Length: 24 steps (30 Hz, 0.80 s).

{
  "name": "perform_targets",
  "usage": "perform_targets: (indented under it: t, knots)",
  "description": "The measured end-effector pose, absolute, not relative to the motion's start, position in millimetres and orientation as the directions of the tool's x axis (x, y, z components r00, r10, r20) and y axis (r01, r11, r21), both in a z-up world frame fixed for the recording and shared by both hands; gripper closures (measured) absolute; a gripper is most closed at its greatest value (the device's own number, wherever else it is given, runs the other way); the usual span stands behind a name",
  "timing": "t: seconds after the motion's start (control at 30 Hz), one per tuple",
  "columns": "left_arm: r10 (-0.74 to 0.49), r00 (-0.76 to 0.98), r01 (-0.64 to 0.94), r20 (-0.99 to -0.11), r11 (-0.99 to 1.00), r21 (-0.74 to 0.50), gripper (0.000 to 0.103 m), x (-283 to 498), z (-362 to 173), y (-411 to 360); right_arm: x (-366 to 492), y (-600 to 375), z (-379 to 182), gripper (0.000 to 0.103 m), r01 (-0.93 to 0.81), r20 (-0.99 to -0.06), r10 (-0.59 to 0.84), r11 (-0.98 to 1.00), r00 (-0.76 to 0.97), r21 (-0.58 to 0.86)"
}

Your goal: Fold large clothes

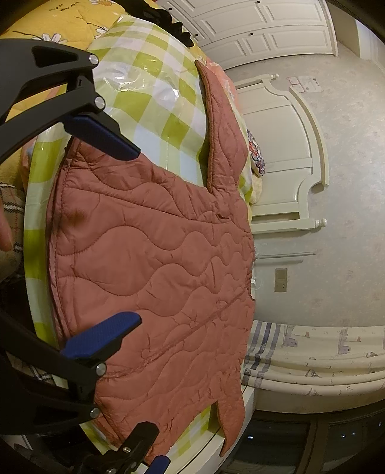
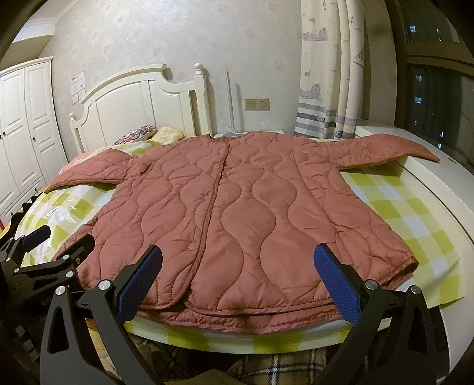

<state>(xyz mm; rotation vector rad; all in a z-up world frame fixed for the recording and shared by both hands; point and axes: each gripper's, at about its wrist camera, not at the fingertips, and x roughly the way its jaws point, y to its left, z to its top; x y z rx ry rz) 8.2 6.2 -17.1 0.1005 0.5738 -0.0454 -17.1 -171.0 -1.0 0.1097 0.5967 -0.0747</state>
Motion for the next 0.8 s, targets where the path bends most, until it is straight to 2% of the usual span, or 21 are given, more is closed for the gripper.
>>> perform_targets:
  t: [0.2, 0.43, 0.53, 0.6, 0.67, 0.8]
  knots:
    - [-0.009, 0.823, 0.064, -0.567, 0.995, 0.078, 0.002, 16.5, -22.2, 7.5, -10.5, -180.2, -7.3, 0.004, 0.119, -0.586, -0.033, 0.987, 0.809, 0.108]
    - [-0.042, 0.832, 0.114, -0.553, 0.989, 0.097, 0.002, 42.4, -11.4, -0.7, 10.2, -214.9, 6.4, 0.004, 0.152, -0.563, -0.048, 0.979, 0.825, 0.139]
    - [-0.119, 0.813, 0.193, -0.57, 0.979, 0.071, 0.002, 83.4, -3.8, -8.0, 39.7, -255.0, 10.8, 0.004, 0.224, -0.579, -0.078, 0.957, 0.811, 0.185]
    - [-0.146, 0.797, 0.207, -0.586, 0.978, 0.038, 0.002, 119.6, -2.5, -9.8, 63.5, -292.5, 9.9, 0.004, 0.285, -0.607, -0.068, 0.92, 0.792, 0.269]
    - [-0.137, 0.779, 0.186, -0.612, 0.982, 0.017, 0.002, 162.1, -6.4, -11.5, 93.8, -339.6, 4.1, 0.004, 0.368, -0.633, -0.073, 0.862, 0.77, 0.349]
    - [-0.081, 0.751, 0.156, -0.655, 0.986, 0.058, 0.002, 224.9, -29.0, -14.4, 152.9, -417.9, -7.9, 0.004, 0.503, -0.689, -0.131, 0.78, 0.713, 0.372]
